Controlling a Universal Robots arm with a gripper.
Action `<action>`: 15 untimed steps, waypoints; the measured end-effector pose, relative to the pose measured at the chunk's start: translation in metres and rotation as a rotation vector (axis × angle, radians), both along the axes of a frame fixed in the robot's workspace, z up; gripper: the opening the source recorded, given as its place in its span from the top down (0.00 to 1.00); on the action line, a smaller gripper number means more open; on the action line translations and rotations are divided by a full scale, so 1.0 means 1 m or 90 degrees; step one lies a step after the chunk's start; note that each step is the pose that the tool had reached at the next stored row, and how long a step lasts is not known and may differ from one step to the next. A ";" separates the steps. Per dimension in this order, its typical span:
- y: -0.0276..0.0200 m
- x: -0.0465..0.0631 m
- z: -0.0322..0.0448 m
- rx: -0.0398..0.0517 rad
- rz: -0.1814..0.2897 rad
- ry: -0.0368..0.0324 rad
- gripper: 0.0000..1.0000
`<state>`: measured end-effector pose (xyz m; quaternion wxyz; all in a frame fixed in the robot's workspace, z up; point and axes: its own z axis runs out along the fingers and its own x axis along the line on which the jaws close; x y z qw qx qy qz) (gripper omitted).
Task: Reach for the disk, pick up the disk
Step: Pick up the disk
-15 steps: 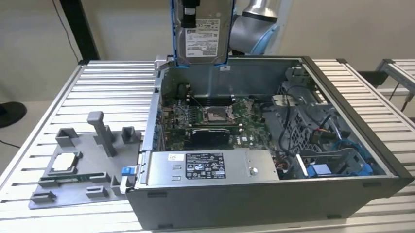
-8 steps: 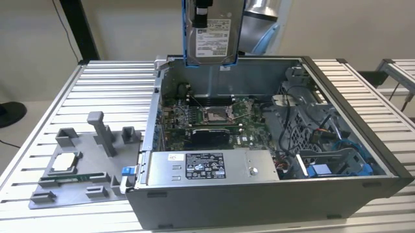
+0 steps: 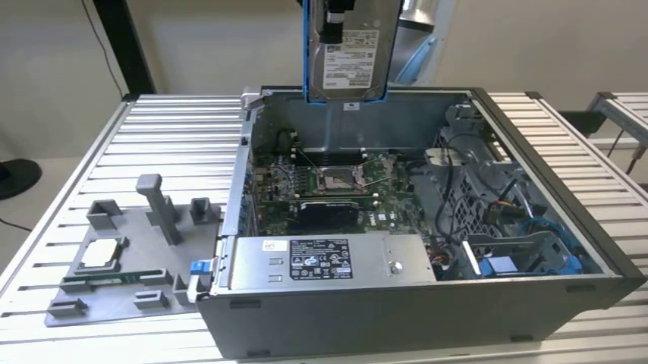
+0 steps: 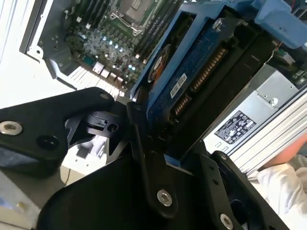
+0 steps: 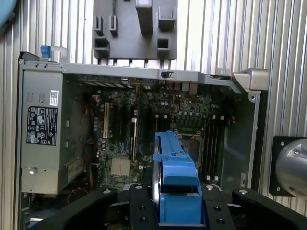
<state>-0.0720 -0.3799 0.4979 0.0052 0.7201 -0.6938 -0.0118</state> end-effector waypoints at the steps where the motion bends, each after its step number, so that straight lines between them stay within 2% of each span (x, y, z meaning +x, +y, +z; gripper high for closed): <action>1: 0.0000 0.003 0.0000 0.0000 0.000 0.0000 1.00; 15: 0.0000 0.039 0.0000 0.0000 0.000 0.0000 1.00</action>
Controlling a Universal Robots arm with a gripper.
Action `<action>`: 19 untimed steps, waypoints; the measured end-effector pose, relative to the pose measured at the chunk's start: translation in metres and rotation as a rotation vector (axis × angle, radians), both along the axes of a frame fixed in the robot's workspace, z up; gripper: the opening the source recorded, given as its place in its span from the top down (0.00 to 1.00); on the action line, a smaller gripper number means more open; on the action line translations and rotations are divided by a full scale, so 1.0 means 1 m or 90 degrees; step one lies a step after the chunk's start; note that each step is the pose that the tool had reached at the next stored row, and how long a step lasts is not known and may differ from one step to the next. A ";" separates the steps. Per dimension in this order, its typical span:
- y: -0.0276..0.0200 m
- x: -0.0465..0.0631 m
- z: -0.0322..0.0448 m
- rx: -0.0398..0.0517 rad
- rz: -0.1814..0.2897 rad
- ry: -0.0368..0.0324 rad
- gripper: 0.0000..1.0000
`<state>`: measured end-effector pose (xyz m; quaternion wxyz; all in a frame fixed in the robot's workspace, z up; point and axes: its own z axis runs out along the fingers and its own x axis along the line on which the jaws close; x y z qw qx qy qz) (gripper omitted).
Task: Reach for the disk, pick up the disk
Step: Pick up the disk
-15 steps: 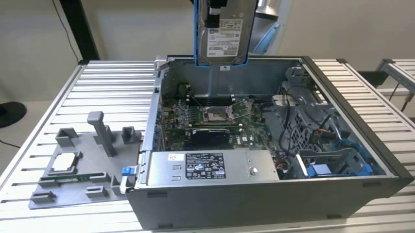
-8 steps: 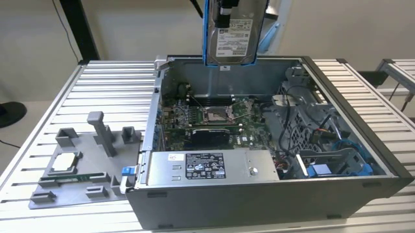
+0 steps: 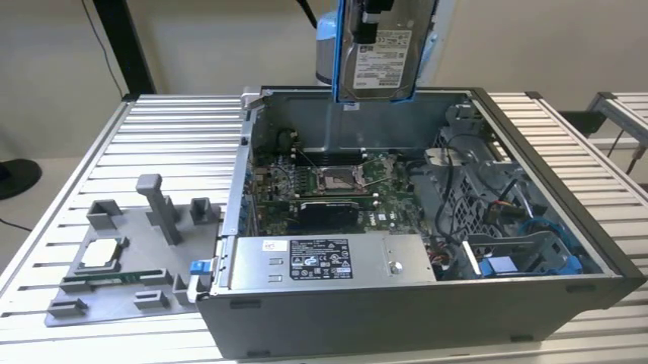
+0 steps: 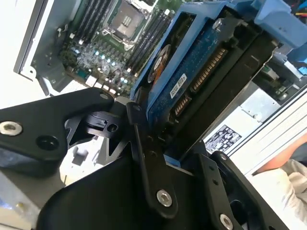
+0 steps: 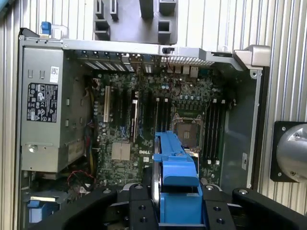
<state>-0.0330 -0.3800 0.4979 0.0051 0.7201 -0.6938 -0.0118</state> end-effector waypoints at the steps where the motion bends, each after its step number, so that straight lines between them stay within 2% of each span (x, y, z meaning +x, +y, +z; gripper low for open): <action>1: 0.0000 0.003 0.0000 0.0000 0.000 0.0000 1.00; 19: 0.0001 0.053 0.0000 0.0000 0.000 0.0000 1.00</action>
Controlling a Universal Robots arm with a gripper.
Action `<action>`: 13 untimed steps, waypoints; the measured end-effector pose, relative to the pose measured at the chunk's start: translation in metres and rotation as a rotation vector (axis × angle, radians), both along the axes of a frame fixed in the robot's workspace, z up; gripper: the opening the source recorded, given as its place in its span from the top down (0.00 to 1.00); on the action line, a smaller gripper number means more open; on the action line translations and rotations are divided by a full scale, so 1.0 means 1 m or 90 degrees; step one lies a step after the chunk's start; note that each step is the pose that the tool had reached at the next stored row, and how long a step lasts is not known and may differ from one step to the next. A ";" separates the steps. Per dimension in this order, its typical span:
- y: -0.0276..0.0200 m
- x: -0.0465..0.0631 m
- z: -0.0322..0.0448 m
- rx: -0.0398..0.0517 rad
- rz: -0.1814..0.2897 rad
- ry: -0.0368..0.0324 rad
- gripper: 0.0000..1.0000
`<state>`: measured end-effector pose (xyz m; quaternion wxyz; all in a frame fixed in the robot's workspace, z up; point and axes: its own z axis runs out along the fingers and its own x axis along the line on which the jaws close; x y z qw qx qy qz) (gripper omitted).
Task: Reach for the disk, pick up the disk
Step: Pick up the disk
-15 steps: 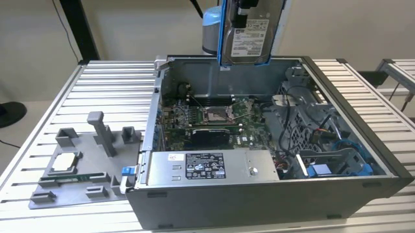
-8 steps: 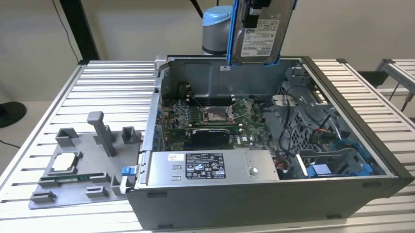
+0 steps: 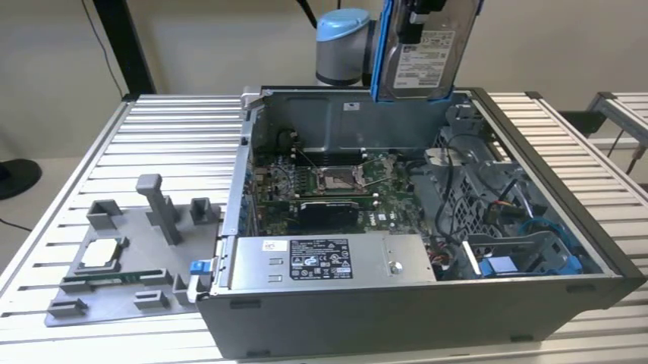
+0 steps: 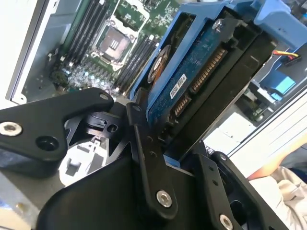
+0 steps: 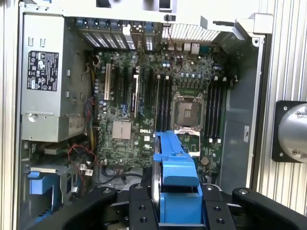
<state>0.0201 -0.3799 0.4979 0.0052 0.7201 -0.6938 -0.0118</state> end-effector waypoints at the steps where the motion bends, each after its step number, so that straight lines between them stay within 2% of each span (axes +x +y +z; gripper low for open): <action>1: 0.0000 0.003 0.0000 0.0000 0.000 0.0000 1.00; 13: 0.0000 0.036 0.0000 0.0000 0.000 0.0000 1.00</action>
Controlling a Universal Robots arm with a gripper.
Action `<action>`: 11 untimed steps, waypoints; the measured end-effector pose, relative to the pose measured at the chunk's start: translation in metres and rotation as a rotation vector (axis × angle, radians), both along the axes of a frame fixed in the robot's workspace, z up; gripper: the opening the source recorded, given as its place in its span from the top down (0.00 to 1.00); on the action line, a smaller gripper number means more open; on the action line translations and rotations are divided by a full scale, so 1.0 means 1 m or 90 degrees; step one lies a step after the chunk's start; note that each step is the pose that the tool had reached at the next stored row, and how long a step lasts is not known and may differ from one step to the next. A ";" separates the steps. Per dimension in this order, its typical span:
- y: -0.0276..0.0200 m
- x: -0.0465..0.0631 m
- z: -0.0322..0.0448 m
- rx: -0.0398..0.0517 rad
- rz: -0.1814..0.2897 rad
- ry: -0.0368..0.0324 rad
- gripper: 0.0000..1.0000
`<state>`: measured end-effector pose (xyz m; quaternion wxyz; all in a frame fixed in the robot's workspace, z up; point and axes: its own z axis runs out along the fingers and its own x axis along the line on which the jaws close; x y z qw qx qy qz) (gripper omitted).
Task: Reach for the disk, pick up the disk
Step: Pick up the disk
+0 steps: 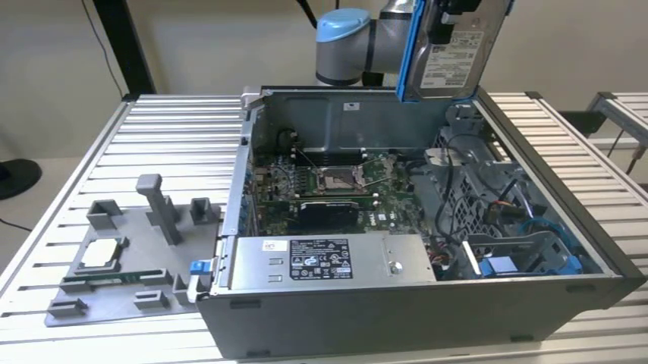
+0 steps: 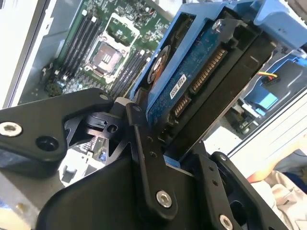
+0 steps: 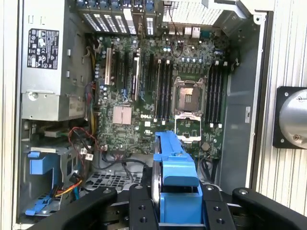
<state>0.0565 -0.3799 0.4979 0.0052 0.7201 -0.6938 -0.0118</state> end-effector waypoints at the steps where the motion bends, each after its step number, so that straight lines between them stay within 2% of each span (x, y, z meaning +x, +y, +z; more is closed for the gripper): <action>1: 0.0000 0.003 0.0000 0.0000 0.000 0.0000 1.00; 11: 0.0000 0.030 0.0000 0.0001 0.000 0.0000 1.00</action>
